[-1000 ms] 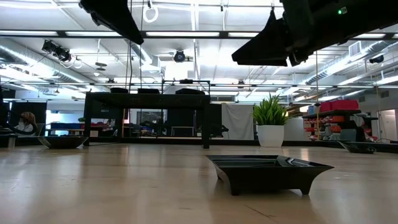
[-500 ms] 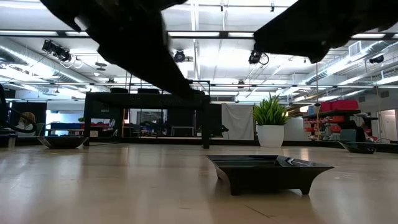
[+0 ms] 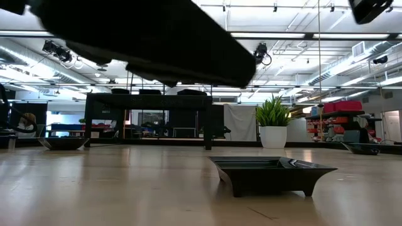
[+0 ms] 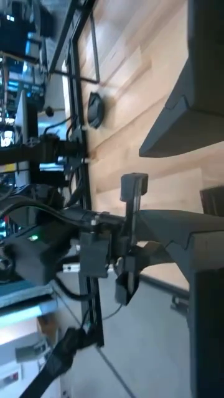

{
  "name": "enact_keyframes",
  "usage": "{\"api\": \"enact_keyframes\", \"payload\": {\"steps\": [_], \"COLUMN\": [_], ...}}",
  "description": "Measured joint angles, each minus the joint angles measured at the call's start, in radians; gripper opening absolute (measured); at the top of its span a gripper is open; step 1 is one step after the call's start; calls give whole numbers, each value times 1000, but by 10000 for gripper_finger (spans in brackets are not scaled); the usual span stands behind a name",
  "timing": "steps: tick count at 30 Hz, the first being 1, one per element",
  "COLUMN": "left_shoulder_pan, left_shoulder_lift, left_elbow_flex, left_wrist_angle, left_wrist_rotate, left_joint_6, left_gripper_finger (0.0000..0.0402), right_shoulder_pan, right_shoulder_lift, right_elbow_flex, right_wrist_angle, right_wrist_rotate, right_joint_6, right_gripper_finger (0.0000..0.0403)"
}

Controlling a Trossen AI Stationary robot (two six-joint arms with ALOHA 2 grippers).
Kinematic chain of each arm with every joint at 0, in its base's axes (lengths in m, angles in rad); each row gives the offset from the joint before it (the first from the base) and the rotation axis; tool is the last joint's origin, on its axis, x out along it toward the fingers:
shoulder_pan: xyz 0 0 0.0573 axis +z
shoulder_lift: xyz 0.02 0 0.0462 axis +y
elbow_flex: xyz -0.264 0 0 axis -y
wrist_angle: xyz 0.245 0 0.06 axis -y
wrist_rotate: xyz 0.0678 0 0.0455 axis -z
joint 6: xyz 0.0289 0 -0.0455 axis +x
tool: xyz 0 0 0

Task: Pick & Place Mini shaped plates
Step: Stack the black square plate on top of the black square plates on the shelf

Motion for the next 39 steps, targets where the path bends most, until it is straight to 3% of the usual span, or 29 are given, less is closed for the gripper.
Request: {"api": "enact_keyframes", "payload": {"steps": [7, 12, 19, 32, 39], "left_shoulder_pan": [-53, -53, -53, -50, -50], "left_shoulder_lift": [81, 146, 199, 197, 197], "left_elbow_flex": [108, 218, 327, 325, 325], "left_wrist_angle": [-51, -223, -444, -477, -478], "left_wrist_rotate": [-166, -220, -322, -300, -305], "left_joint_6": [13, -34, -97, -134, -134], "left_gripper_finger": [133, 153, 132, 85, 41], "right_shoulder_pan": [43, 57, 71, 79, 79], "right_shoulder_lift": [-3, -3, -3, -3, -3], "right_elbow_flex": [0, 0, 0, 0, 0], "right_wrist_angle": [-1, 0, -3, -23, -33], "right_wrist_rotate": [0, 0, -1, -1, -1], "right_joint_6": [40, 53, 60, 67, 86], "right_gripper_finger": [148, 148, 148, 148, 148]}}
